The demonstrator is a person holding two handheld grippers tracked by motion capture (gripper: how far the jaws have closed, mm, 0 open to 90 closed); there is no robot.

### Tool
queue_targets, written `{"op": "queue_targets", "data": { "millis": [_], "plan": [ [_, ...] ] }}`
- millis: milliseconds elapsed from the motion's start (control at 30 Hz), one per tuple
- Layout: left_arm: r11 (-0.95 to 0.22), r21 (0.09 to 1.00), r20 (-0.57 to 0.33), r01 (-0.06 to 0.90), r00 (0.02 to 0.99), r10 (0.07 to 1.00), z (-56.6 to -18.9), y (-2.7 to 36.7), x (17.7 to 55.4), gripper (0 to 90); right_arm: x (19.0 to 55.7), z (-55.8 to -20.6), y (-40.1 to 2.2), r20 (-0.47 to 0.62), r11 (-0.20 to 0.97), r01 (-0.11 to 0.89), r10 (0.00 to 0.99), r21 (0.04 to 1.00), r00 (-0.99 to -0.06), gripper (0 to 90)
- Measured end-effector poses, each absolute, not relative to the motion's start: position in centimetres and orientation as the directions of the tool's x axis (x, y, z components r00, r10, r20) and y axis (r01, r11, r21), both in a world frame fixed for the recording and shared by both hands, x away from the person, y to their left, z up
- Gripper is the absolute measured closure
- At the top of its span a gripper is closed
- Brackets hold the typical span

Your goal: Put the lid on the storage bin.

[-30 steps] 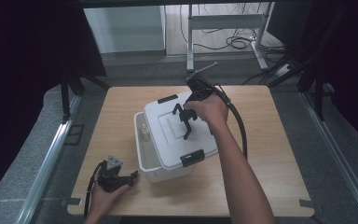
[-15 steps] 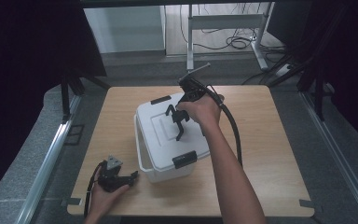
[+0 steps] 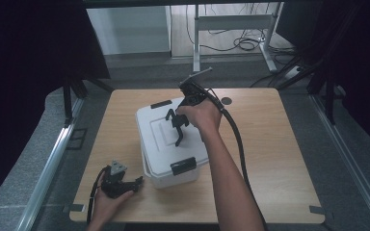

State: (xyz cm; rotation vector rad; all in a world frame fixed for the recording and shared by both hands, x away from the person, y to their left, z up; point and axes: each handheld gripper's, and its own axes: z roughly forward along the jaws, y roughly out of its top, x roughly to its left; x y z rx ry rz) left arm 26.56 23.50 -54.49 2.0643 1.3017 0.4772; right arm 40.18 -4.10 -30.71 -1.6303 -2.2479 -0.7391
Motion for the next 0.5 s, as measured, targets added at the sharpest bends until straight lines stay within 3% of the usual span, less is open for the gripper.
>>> {"op": "queue_targets", "data": {
  "millis": [500],
  "plan": [
    [-0.304,0.686,-0.033,0.661,0.445,0.895,-54.5,23.5,26.6,14.1,40.7,-32.0,-2.3,0.510,0.212,0.953,0.807,0.217,-0.296,83.8]
  ]
}}
